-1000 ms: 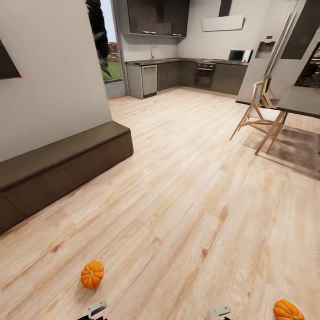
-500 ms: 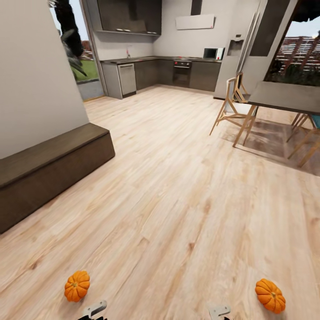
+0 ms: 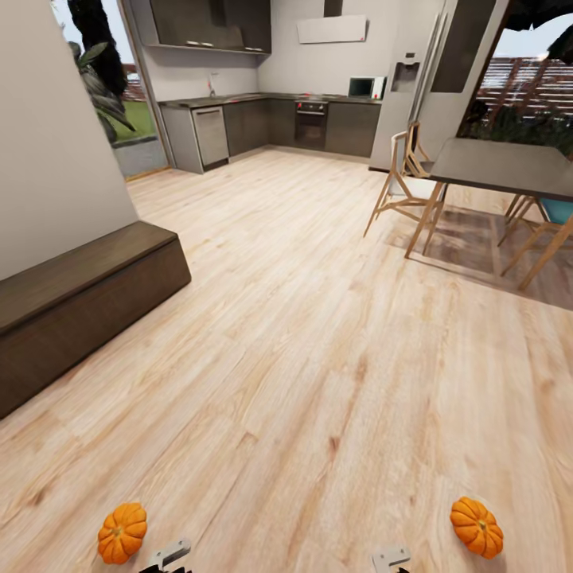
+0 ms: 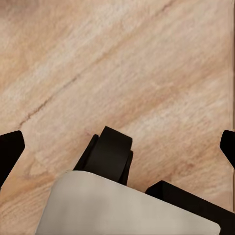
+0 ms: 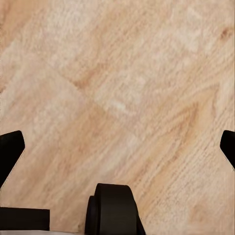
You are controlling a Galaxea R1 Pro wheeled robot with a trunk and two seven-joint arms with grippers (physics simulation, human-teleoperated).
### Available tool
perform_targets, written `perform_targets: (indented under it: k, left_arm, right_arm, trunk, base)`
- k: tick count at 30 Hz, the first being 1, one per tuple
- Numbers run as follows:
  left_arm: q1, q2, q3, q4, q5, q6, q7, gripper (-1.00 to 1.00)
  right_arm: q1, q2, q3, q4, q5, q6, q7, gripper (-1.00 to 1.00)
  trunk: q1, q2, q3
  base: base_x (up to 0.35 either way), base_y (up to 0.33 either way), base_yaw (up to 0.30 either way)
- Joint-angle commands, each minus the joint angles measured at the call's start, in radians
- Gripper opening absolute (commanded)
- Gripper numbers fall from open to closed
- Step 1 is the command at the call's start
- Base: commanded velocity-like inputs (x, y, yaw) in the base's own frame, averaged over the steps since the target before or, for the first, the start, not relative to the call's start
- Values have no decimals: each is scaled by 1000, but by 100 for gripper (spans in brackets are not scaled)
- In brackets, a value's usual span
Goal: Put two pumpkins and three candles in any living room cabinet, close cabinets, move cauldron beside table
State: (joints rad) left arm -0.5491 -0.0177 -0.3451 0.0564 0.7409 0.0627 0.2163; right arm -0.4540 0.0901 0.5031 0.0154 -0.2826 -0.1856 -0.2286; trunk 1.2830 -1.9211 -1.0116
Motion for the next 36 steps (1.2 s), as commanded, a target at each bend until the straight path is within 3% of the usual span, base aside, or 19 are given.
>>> perform_targets:
  k: [1, 25, 36]
  left_arm:
    - [0, 0, 0, 0, 0, 1, 0, 100]
    - [0, 1, 0, 0, -1, 5, -1, 100]
    - [0, 1, 0, 0, -2, 6, -2, 100]
  right_arm:
    - [0, 0, 0, 0, 0, 0, 0, 100]
    - [0, -2, 1, 0, 2, -3, 0, 100]
    - [0, -4, 2, 0, 3, -5, 1, 100]
  trunk:
    - [0, 0, -2]
    - [0, 0, -40]
    - [0, 0, -41]
  base:
    - [302, 0, -1]
    - [332, 0, 0]
    - [335, 0, 0]
